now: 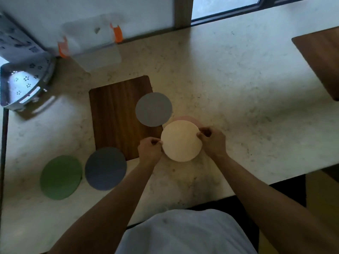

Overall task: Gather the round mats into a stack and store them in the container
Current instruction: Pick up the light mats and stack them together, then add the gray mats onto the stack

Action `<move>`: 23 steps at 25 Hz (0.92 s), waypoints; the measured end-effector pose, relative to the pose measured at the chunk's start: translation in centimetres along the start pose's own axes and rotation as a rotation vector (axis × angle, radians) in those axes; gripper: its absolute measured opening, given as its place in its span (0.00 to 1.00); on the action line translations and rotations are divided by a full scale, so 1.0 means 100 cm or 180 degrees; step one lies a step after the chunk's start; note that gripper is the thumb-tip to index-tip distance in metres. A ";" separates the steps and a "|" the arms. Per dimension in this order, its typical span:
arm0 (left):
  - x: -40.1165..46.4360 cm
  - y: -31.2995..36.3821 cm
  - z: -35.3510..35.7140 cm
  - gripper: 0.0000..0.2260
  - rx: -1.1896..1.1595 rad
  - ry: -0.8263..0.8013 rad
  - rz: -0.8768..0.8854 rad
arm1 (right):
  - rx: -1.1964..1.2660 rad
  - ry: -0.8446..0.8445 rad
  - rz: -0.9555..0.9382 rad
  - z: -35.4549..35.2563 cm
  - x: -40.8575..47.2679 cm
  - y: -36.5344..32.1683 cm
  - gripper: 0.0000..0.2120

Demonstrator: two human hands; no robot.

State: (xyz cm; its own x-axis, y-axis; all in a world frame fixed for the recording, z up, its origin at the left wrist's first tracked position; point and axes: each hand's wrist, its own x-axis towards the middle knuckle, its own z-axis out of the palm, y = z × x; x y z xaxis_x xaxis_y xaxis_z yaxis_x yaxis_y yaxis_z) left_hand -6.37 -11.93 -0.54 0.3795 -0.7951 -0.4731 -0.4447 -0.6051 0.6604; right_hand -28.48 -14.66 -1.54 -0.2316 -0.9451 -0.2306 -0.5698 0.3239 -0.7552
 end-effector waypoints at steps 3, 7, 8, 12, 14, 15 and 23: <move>0.010 0.008 0.014 0.04 -0.0109 0.0073 -0.0086 | -0.0088 -0.0146 0.0000 -0.003 0.024 0.004 0.10; 0.016 0.012 0.030 0.05 -0.0152 0.0192 -0.0241 | -0.0208 -0.0200 -0.0026 -0.003 0.039 0.007 0.09; 0.018 0.014 0.033 0.05 -0.0152 0.0213 -0.0287 | -0.0269 -0.0195 -0.0040 -0.004 0.042 0.008 0.09; 0.016 0.021 0.039 0.05 0.0171 0.0367 -0.0171 | -0.0420 -0.0240 -0.0091 -0.005 0.047 0.012 0.09; 0.016 0.023 0.038 0.05 0.0341 0.0437 -0.0027 | -0.0421 -0.0221 -0.0089 -0.004 0.049 0.012 0.08; 0.016 0.024 0.038 0.05 0.0375 0.0451 -0.0011 | -0.0395 -0.0204 -0.0083 -0.003 0.049 0.012 0.08; 0.011 0.030 0.043 0.06 0.0600 0.0617 -0.0065 | -0.0440 -0.0195 -0.0097 0.000 0.043 0.010 0.10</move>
State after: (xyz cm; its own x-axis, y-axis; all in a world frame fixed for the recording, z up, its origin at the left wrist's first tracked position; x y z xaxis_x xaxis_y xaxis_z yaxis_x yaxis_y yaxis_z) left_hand -10.77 -14.84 -1.59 0.5301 -0.7711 -0.3527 -0.5717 -0.6322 0.5229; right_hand -30.07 -18.43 -3.27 -0.1664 -0.9540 -0.2492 -0.6800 0.2940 -0.6716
